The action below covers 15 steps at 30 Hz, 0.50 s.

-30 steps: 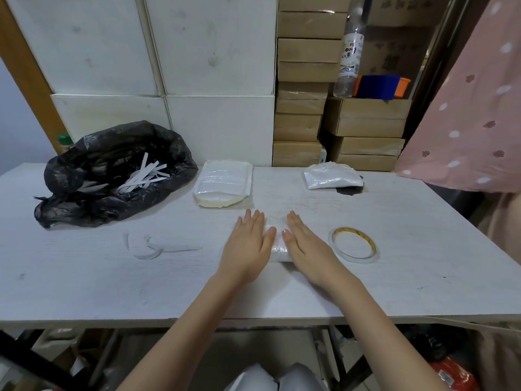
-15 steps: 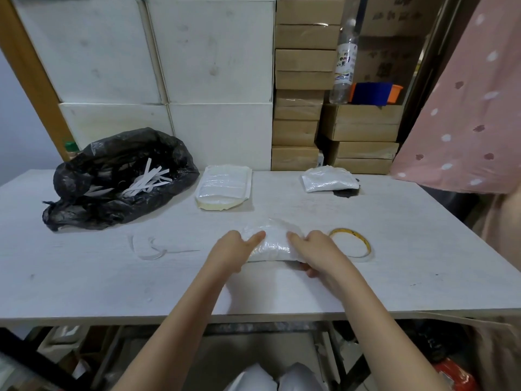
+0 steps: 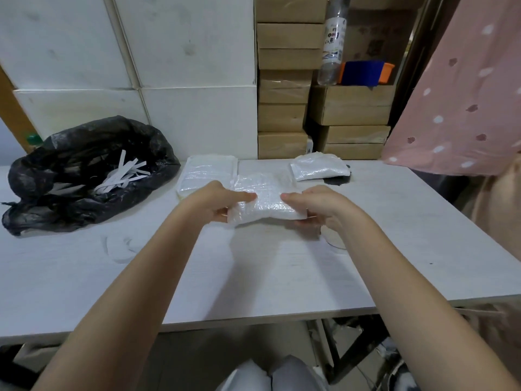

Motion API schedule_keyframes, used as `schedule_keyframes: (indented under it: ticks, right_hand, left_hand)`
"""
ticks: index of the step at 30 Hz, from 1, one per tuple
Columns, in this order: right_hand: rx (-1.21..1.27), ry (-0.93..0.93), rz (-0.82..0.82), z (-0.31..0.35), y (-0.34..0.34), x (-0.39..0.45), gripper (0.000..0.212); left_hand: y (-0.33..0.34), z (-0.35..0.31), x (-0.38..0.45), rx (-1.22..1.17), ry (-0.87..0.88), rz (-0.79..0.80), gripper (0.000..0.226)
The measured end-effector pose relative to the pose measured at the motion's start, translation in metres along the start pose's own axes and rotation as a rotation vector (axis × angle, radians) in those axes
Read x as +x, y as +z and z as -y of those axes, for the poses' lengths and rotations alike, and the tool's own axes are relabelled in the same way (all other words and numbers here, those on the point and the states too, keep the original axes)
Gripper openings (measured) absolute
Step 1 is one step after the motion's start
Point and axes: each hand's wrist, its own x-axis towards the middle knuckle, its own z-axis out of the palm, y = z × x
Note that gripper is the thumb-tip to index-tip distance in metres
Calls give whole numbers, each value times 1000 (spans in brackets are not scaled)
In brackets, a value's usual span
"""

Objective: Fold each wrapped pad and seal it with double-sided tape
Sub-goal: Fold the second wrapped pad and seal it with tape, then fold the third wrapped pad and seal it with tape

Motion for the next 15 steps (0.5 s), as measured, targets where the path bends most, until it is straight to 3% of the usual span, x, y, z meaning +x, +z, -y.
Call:
schedule_keyframes:
  ticks: [4, 10, 15]
  right_hand:
    - [-110, 38, -75, 18, -8, 27, 88]
    - [-180, 0, -171, 50, -11, 69, 75]
    - [-340, -65, -262, 63, -9, 113, 50]
  left_hand:
    - [-1, -19, 27, 43, -29, -9, 43]
    - [7, -49, 69, 126, -15, -34, 31]
    - [15, -62, 110, 183, -22, -81, 30]
